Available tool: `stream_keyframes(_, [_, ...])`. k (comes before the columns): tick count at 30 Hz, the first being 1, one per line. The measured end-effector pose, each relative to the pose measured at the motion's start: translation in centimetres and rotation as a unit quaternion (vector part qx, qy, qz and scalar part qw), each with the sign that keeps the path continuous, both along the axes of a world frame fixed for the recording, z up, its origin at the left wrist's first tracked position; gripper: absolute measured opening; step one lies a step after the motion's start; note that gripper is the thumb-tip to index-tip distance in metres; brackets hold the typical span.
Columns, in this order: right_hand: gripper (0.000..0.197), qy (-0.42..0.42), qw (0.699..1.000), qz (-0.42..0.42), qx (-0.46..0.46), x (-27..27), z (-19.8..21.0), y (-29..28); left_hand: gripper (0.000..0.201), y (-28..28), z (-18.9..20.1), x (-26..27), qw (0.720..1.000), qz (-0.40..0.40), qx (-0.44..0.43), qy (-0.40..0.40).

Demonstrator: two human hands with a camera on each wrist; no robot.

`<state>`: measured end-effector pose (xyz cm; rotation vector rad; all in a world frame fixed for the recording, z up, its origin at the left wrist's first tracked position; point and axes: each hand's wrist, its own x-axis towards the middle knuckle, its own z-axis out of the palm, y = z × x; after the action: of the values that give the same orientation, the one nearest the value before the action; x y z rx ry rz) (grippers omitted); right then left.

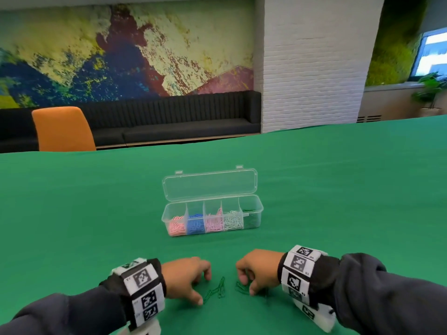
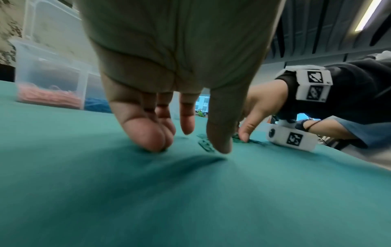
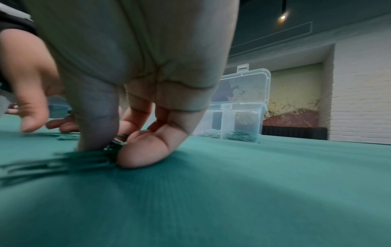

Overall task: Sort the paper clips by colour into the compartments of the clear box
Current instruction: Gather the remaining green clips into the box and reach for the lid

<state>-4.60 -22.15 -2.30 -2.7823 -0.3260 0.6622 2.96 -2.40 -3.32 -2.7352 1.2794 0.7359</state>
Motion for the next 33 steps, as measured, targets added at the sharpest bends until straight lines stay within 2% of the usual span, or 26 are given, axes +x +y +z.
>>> stream_keyframes(4, [0.018, -0.003, 0.999, -0.035, -0.002, 0.7, 0.0, -0.8, 0.06, -1.1, -0.8, -1.4, 0.998, 0.009, -0.046, -0.032])
stream_keyframes(6, [0.017, -0.006, 0.998, -0.057, -0.019, 1.3, 0.0, -1.5, 0.059, -2.4, -0.8, -1.7, 0.998, 0.012, -0.055, -0.038])
stream_keyframes(11, [0.026, -0.007, 0.991, -0.13, -0.015, 2.9, 0.4, -4.0, 0.028, -5.5, 0.0, -1.9, 0.998, -0.031, -0.047, -0.034])
stream_keyframes(14, [0.022, -0.02, 0.984, -0.176, 0.033, 3.5, 1.4, -5.3, 0.022, -6.0, -0.1, -2.1, 0.998, -0.042, -0.049, -0.02])
stream_keyframes(17, [0.018, -0.055, 0.968, -0.226, 0.09, 4.8, 3.2, -6.2, 0.018, -6.1, -0.2, -2.1, 0.998, -0.048, -0.037, -0.013])
stream_keyframes(21, [0.013, -0.146, 0.938, -0.288, 0.128, 8.2, 5.4, -6.8, 0.011, -6.7, -0.6, -2.4, 0.997, -0.063, 0.02, -0.03])
stream_keyframes(24, [0.016, -0.166, 0.914, -0.332, 0.164, 10.5, 6.0, -7.1, 0.01, -7.0, -0.4, -2.1, 0.998, -0.051, 0.026, -0.031])
stream_keyframes(28, [0.017, -0.176, 0.901, -0.353, 0.18, 10.9, 5.7, -8.0, 0.02, -7.6, 1.1, -0.6, 0.999, 0.012, -0.051, -0.005])
stream_keyframes(30, [0.015, -0.176, 0.907, -0.338, 0.179, 9.7, 5.2, -8.6, 0.011, -8.7, 2.3, 0.6, 0.991, 0.063, -0.114, 0.02])
stream_keyframes(33, [0.012, -0.144, 0.924, -0.319, 0.158, 6.8, 4.2, -9.1, 0.025, -11.5, 4.4, 3.4, 0.966, 0.134, -0.219, 0.019])
